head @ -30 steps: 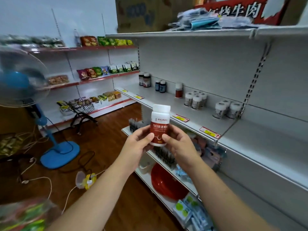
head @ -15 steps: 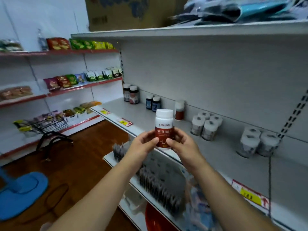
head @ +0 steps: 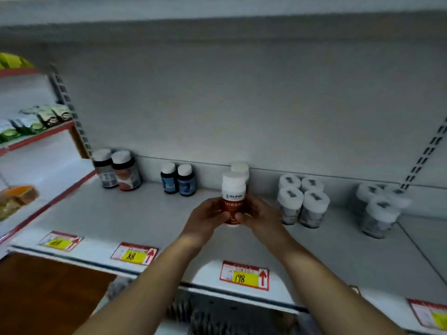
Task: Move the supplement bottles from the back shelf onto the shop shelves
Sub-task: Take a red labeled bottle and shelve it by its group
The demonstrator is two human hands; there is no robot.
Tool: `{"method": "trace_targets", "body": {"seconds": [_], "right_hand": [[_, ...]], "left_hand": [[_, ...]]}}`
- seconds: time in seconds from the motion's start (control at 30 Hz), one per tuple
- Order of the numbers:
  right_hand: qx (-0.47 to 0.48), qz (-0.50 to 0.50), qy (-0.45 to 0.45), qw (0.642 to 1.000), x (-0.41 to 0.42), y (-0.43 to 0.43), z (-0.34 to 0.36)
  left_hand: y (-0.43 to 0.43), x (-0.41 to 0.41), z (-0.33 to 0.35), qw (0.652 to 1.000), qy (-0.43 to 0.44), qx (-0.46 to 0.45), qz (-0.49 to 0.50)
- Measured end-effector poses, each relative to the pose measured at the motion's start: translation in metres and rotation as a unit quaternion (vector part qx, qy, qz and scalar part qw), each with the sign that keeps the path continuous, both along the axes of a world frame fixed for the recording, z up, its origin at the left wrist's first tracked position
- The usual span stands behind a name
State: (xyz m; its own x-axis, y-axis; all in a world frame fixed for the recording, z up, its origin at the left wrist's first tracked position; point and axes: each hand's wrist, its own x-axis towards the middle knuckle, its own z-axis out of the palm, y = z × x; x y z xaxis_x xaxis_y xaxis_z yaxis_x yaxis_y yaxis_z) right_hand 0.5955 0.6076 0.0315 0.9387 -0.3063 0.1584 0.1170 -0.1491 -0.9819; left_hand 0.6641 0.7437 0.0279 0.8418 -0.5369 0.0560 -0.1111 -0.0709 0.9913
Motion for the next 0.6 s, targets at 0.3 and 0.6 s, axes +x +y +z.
{"method": "trace_targets", "body": {"seconds": [0.3, 0.6], "right_hand": [[-0.086, -0.158, 0.055, 0.982, 0.056, 0.034, -0.017], [-0.074, -0.315, 0.099, 0.941, 0.062, 0.001, -0.029]], "left_hand": [[0.007, 0.077, -0.021, 0.998, 0.001, 0.051, -0.049], [-0.015, 0.096, -0.035, 0.995, -0.056, 0.082, -0.013]]}}
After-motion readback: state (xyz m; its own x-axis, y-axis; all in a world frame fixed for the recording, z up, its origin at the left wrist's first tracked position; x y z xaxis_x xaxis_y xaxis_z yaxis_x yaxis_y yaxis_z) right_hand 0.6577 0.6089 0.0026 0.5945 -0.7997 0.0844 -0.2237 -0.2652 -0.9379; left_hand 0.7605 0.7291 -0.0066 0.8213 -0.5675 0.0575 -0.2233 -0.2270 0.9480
